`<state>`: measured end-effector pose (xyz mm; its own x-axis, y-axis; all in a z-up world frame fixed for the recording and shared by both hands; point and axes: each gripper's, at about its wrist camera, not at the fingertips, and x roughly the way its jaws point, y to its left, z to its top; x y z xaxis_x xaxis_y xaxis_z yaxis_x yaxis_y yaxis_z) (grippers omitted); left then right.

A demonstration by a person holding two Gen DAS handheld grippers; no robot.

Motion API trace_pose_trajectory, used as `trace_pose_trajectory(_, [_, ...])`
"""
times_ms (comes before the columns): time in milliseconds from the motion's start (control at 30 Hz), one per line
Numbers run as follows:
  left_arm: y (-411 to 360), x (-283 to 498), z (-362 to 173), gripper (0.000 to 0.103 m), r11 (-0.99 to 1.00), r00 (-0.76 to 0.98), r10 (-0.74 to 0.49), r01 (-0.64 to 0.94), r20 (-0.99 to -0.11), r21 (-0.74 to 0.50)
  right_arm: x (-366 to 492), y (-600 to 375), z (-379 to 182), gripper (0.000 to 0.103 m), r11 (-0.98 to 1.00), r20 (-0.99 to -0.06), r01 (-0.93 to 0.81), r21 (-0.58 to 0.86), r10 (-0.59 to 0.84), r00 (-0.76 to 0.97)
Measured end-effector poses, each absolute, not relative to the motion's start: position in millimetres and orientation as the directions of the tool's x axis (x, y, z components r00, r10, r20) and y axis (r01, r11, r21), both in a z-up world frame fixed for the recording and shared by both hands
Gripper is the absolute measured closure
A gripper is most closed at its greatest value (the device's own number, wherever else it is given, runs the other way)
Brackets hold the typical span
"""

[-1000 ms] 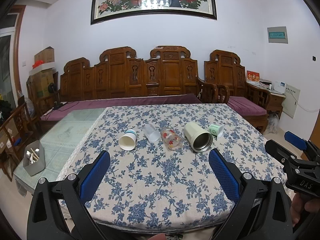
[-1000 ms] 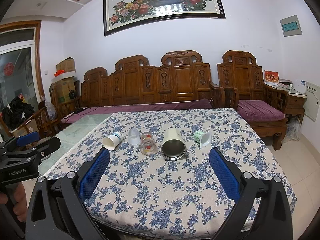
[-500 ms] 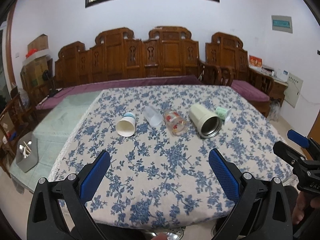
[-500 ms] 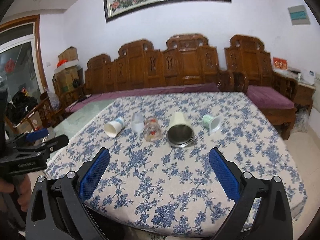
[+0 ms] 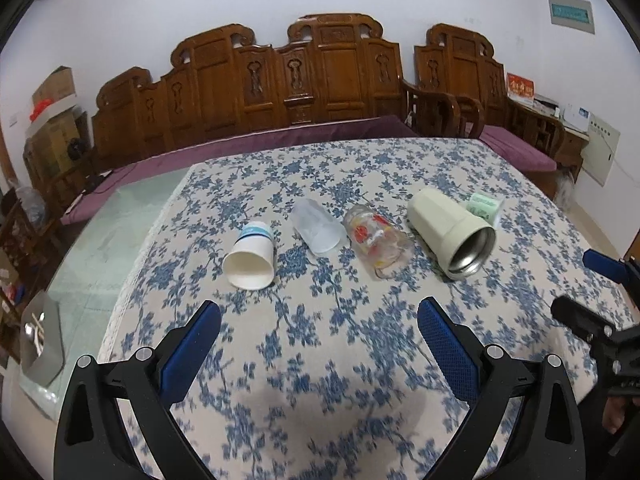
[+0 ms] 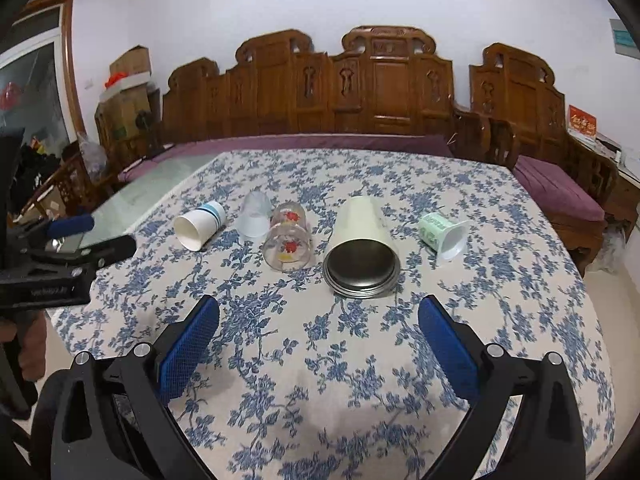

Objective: Flip cup upside down
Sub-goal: 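Move the left gripper down toward the lying red-printed glass tumbler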

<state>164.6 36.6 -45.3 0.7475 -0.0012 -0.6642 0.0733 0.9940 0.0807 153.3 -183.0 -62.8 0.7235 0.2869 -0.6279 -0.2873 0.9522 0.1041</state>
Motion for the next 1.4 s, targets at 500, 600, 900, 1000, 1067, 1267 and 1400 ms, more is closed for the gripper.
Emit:
trace_pose_trajectory(500, [34.8, 267.3, -66.7, 0.011, 0.995, 0.674, -0.051, 0.094, -0.737, 0.017, 197.9, -175.7, -68.0, 0.003, 0.945, -0.643, -0.301, 0.127, 0.31, 0.701])
trace_pose_trajectory(600, [26.6, 284.8, -72.5, 0.011, 0.995, 0.657, -0.072, 0.104, -0.75, -0.004, 203.4, -181.8, -65.2, 0.003, 0.947, -0.637, -0.292, 0.132, 0.307, 0.707])
trace_pose_trajectory(900, [-5.4, 348.0, -108.2, 0.024, 0.987, 0.523, -0.154, 0.119, -0.838, -0.107, 209.0, -211.5, -73.0, 0.003, 0.962, -0.641, -0.228, 0.15, 0.27, 0.718])
trace_pose_trajectory(1000, [-14.1, 363.4, -121.0, 0.028, 0.988, 0.475, -0.151, 0.101, -0.867, -0.117, 207.8, -222.3, -79.1, 0.003, 0.965, -0.648, -0.204, 0.162, 0.26, 0.715])
trace_pose_trajectory(1067, [-18.1, 371.5, -128.4, 0.028, 0.989, 0.447, -0.144, 0.09, -0.883, -0.115, 207.3, -228.8, -82.1, 0.003, 0.967, -0.652, -0.192, 0.167, 0.255, 0.714])
trace_pose_trajectory(1267, [-25.0, 387.3, -148.0, 0.028, 0.991, 0.37, -0.132, 0.059, -0.92, -0.119, 205.8, -244.3, -86.8, 0.003, 0.969, -0.655, -0.167, 0.18, 0.244, 0.715])
trace_pose_trajectory(1400, [-25.4, 397.1, -160.7, 0.028, 0.99, 0.318, -0.138, 0.029, -0.938, -0.136, 206.4, -253.3, -90.0, 0.003, 0.969, -0.658, -0.15, 0.194, 0.242, 0.713])
